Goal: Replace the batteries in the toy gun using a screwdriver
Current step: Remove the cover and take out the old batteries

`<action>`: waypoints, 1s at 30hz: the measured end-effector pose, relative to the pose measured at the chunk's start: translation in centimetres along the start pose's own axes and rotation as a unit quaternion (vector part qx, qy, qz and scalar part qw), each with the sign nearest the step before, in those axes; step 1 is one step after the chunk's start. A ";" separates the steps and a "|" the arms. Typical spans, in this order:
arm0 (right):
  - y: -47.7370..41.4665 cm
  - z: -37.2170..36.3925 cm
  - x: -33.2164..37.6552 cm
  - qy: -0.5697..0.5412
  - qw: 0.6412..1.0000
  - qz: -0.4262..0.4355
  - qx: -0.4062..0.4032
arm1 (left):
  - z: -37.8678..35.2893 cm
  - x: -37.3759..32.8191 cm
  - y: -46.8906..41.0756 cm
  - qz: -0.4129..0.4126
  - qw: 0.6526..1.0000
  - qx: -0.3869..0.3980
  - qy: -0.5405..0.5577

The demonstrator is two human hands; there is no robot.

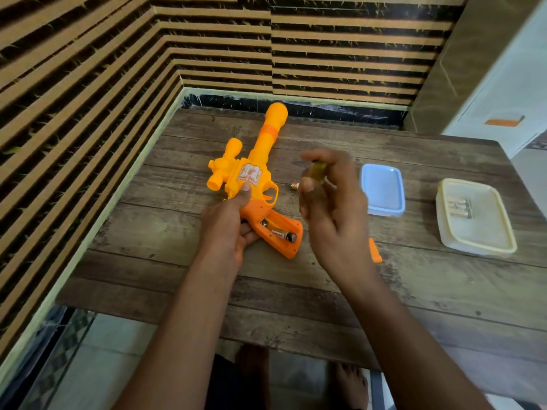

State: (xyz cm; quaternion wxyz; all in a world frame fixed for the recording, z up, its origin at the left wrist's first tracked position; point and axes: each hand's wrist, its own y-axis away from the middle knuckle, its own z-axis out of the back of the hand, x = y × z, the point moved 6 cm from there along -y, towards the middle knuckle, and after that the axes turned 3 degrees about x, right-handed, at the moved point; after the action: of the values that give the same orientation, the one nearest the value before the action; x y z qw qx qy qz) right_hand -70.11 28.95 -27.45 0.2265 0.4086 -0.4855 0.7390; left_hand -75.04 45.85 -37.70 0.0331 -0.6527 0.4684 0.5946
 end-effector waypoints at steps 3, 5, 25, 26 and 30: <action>0.2 -1.4 -0.4 0.116 0.985 0.032 0.125 | 0.1 0.0 0.1 -0.002 1.000 0.003 -0.004; 1.0 -2.4 -1.3 0.227 0.950 0.022 0.212 | 0.0 0.0 0.2 -0.006 1.000 0.006 -0.007; -0.8 -0.7 -7.4 0.379 0.904 -0.123 0.157 | -0.9 -4.1 4.6 -0.319 0.900 -0.155 -0.254; -0.8 -0.8 -7.2 0.378 0.906 -0.116 0.154 | -1.1 -4.4 4.9 -0.335 0.891 -0.157 -0.263; -1.0 -1.1 -6.1 0.330 0.927 -0.071 0.162 | -1.1 -4.4 5.0 -0.349 0.882 -0.157 -0.274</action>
State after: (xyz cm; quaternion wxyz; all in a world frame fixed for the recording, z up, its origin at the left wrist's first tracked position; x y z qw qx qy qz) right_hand -66.35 30.76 -32.17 0.3565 0.2061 -0.2269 0.8826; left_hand -76.84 44.90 -31.21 0.2628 -0.5813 0.0835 0.7655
